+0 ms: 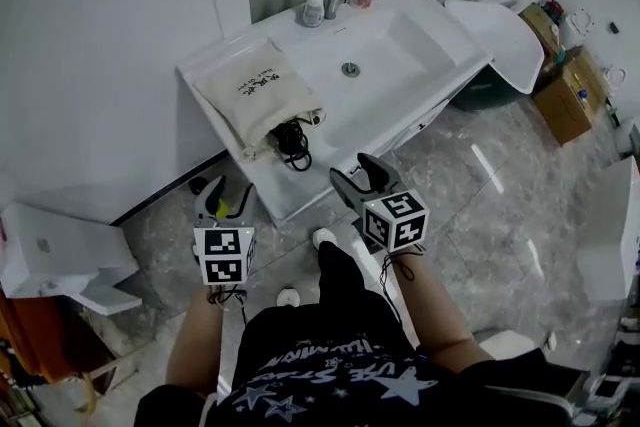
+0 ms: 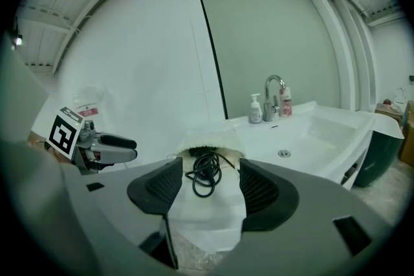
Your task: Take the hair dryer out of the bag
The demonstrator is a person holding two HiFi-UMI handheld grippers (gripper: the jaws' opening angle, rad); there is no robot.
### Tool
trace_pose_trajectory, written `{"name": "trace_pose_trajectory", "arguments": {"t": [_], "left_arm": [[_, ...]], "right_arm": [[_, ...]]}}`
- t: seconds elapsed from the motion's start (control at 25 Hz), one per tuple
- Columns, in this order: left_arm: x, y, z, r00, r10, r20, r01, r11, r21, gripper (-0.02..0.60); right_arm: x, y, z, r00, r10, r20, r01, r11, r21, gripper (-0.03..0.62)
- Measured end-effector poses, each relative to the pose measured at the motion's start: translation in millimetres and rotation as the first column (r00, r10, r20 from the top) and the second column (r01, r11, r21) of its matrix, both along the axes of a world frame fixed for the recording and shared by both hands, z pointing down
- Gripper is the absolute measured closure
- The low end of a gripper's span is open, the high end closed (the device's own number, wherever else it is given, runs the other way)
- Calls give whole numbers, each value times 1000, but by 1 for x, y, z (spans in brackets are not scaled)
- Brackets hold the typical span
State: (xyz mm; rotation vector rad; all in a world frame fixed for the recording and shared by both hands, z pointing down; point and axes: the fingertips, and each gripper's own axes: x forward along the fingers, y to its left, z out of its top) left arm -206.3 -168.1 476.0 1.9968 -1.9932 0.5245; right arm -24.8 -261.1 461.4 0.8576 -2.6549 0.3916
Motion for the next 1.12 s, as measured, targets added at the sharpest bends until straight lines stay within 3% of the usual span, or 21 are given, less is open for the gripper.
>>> {"name": "trace_pose_trajectory", "arguments": {"t": [0.12,0.32,0.48,0.72,0.8,0.92,1.12], "left_arm": [[-5,-22,8,998,-32,54,34,999,-38,398],[-8,-58,28,990,-85,111,97,990,-107,405],[-6,-87,41,984,-111,137,131,980,-151,390],[-16,-112,66,955,-140,260,203,951,-234,388],[-24,-114,67,940,-171,296,247,938,-243,424],[-31,-122,61,937,-214,278,279,935,-221,506],[-36,-128,52,950,-245,192,284,936,-210,518]], "right_arm": [[-26,-30,4,994,-108,1,108,994,-16,330],[-61,-78,6,960,-279,-11,278,960,-44,335],[-78,-105,9,932,-362,-9,361,931,-58,336],[-93,-113,27,885,-465,-14,461,881,-107,339],[-97,-108,30,862,-507,-22,501,857,-119,339],[-104,-101,32,828,-561,-22,554,822,-134,341],[-114,-81,36,762,-647,-21,632,751,-193,379]]}}
